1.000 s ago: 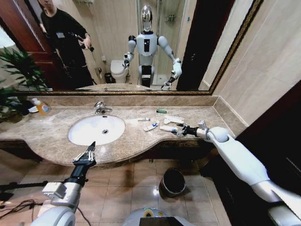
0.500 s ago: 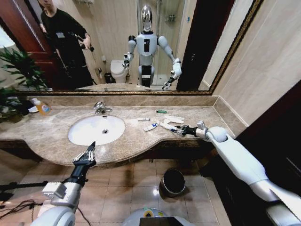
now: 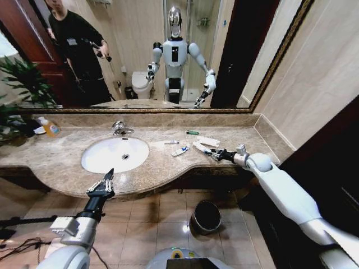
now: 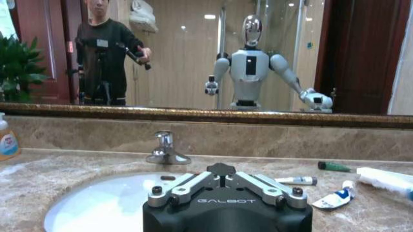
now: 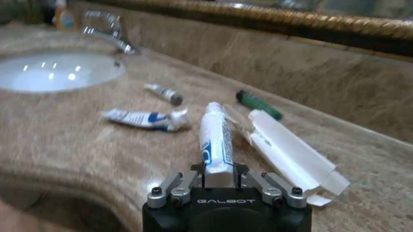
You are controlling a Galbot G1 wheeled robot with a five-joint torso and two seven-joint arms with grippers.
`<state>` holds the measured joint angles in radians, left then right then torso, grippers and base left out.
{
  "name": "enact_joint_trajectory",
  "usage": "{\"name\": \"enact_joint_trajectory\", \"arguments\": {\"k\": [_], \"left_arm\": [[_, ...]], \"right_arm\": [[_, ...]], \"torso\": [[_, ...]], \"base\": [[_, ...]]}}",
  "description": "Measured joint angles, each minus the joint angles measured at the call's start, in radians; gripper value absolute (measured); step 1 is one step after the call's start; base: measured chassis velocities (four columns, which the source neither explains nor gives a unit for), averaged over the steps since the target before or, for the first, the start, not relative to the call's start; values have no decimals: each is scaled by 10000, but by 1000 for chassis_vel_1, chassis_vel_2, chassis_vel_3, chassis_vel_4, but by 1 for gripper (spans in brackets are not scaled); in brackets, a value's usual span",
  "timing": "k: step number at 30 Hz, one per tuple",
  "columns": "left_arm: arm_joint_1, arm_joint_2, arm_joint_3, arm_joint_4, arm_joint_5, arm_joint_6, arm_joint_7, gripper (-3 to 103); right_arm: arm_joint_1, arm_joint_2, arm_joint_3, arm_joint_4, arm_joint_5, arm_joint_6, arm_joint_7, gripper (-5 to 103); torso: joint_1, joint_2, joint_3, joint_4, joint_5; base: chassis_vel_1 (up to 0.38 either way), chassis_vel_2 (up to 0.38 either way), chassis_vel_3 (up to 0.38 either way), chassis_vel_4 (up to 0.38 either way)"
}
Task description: Pick up the trash from the sink and place it in the trash bin.
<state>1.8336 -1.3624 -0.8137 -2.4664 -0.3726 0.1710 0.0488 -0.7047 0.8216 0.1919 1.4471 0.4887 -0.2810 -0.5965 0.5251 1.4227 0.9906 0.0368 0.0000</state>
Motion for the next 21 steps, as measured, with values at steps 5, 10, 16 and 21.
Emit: {"name": "enact_joint_trajectory", "arguments": {"k": [5,10,16,21], "left_arm": [[0,0,0,0,0,-1,0,0],[0,0,0,0,0,0,4,0],[0,0,0,0,0,-1,0,0],[0,0,0,0,0,-1,0,0]], "right_arm": [[-854,70,744,730,802,23,975,26],[-1964,229,1542,1566,1274,180,1933,26],[-3207,784,2339,2740,1577,724,3620,26],[-3981,1718,2797,3617,1597,984,5072,26]], "torso": [[0,0,0,0,-2],[0,0,-1,-2,1],[-1,0,-1,0,0],[0,0,-1,0,2]], "base": [[0,0,0,0],[0,0,0,0],[0,0,0,0],[0,0,0,0]]}}
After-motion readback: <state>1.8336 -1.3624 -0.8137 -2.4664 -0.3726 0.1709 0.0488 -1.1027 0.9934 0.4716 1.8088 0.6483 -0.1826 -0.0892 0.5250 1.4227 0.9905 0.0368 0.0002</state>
